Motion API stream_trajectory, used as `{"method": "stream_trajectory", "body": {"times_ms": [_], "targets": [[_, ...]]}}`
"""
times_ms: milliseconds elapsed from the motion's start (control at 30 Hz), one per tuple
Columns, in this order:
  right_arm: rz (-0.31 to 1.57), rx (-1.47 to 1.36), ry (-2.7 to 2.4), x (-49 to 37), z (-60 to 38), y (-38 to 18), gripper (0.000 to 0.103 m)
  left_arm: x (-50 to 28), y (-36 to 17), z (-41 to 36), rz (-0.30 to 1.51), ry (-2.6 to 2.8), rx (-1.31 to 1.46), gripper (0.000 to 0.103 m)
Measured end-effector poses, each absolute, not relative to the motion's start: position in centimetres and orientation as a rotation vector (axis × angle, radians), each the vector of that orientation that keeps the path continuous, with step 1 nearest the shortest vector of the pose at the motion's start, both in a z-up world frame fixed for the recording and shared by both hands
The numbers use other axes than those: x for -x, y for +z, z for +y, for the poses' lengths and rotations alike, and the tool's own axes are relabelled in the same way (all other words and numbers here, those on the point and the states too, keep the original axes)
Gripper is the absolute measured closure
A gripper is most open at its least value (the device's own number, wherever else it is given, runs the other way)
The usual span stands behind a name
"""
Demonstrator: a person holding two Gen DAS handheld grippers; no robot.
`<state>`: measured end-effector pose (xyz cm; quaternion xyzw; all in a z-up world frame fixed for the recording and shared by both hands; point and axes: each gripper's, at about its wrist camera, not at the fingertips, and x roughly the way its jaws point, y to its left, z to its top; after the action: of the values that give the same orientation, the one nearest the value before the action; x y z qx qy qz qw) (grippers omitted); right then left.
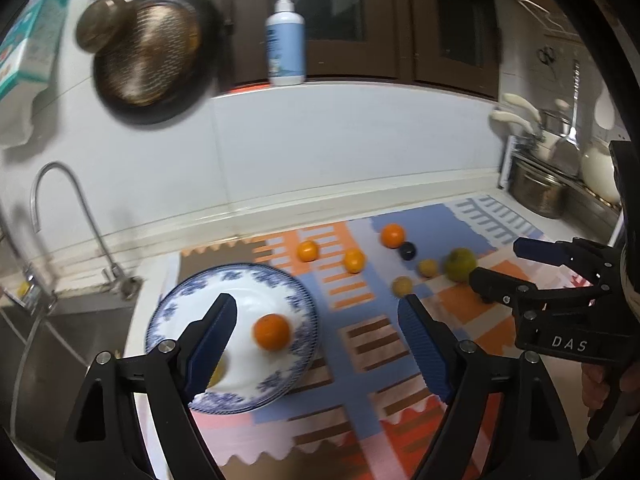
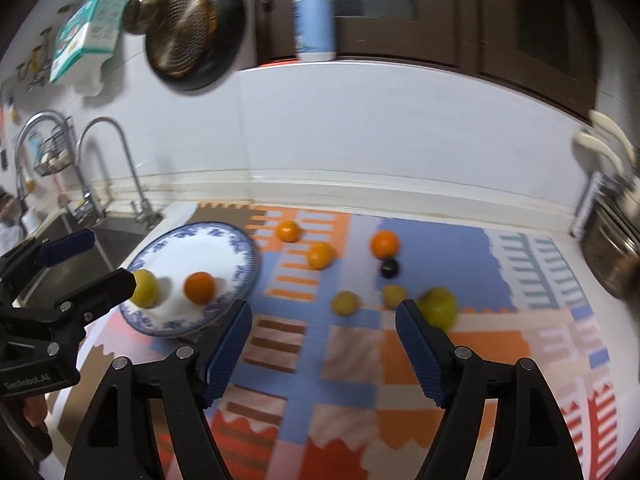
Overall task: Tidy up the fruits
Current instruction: 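Lift both open tools off the plate and move back toward the fruits, then grasp a small brown round fruit with the left tool while the right tool grasps a dark plum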
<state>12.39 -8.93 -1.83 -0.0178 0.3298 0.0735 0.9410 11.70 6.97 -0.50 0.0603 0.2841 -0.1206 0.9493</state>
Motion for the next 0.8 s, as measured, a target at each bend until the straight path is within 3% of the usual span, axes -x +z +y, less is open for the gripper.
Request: {"method": "stream_trajectory", "body": {"times_ms": [800], "targets": [[0.836,-0.092,-0.168,-13.5,-17.0,-7.7,0.028,-19.1,-6.3,-0.4,0.654,-0.431,-0.266,0.019]]}}
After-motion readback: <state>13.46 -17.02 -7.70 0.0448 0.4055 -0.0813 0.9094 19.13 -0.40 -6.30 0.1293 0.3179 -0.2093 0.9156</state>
